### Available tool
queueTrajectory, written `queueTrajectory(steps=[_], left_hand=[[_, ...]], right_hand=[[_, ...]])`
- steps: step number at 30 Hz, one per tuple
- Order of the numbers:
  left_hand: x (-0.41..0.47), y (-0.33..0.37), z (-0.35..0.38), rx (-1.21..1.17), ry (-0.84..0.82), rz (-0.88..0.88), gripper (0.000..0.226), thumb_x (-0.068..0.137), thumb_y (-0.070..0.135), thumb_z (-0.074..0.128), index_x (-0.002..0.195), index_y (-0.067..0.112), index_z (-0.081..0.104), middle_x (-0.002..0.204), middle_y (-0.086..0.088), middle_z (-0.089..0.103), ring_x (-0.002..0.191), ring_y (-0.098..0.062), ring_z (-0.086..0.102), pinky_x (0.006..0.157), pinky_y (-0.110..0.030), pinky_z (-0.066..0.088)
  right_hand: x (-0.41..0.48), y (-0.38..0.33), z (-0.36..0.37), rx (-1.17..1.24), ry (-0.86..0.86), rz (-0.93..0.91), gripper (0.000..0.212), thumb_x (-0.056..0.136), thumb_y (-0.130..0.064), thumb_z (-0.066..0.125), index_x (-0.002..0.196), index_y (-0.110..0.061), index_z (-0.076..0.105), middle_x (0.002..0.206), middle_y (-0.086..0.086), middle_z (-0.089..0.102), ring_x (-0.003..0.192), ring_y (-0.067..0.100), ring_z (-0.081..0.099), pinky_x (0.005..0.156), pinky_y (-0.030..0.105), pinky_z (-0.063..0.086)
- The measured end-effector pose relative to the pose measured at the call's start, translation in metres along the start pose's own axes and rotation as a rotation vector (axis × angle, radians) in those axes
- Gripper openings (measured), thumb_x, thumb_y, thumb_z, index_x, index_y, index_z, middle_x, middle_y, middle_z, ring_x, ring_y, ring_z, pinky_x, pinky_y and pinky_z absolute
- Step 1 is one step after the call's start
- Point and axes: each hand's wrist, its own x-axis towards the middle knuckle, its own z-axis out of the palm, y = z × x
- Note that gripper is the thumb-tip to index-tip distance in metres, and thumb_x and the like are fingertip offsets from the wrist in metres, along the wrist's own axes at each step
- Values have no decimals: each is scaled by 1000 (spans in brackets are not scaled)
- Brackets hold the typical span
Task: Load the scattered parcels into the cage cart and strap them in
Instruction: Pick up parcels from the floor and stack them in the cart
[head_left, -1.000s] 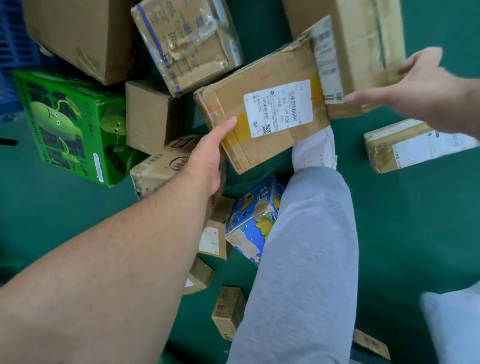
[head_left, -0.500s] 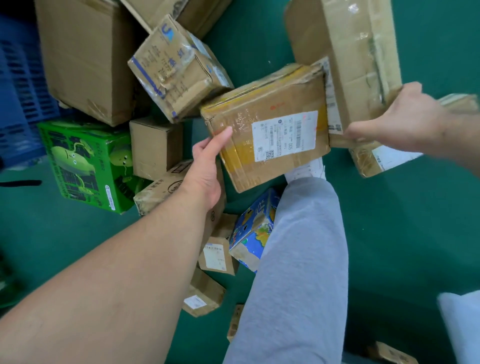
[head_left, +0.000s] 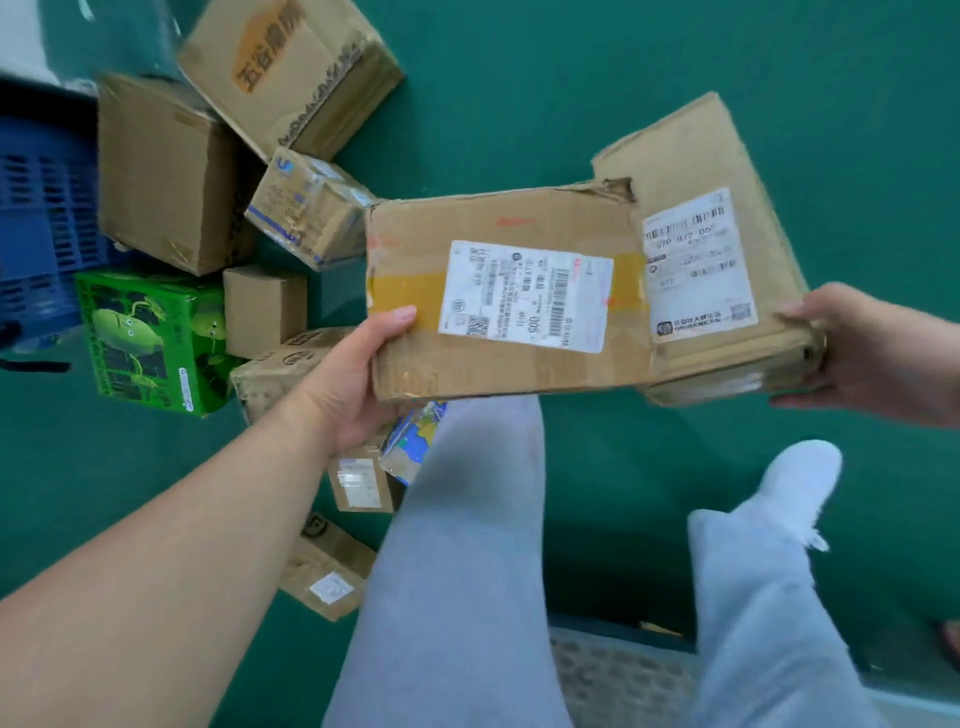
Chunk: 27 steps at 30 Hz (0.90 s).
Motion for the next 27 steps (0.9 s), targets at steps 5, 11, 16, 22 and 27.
queueTrajectory(steps=[5,11,16,22,27], left_hand=[[-86,1,96,48,-12,-18,66,61,57,72,120,29,69,119,-5,71,106,-28,63,90,-49,48],[-180,3,249,208,-124,0,52,78,53,63,125,32,66,132,-3,69,116,-30,63,102,-61,44],[-246,-24,390,455,-210,15,65,80,58,63,137,27,62,136,-9,66,121,-36,60,107,-62,40],[-316,-108,564,636,-250,27,54,82,59,60,124,26,68,124,-12,69,112,-35,61,96,-57,44],[-371,-175,685,788,-325,6,43,86,59,56,107,25,72,108,-12,73,105,-34,62,108,-61,35]], right_hand=[[-159,69,-57,299,21,-135,47,91,-43,44,118,-18,74,112,6,72,92,19,68,85,39,44],[-316,179,-104,623,218,-416,71,77,-56,48,146,-40,49,122,-1,66,101,25,52,74,38,40],[-394,297,-141,766,354,-501,69,81,-66,37,148,-49,43,114,-13,72,83,7,68,74,36,45],[-475,436,-222,913,432,-592,91,63,-83,54,148,-57,38,137,-16,63,121,15,62,88,42,50],[-526,549,-253,1171,568,-680,77,60,-80,52,134,-60,50,128,-12,66,108,16,59,89,42,45]])
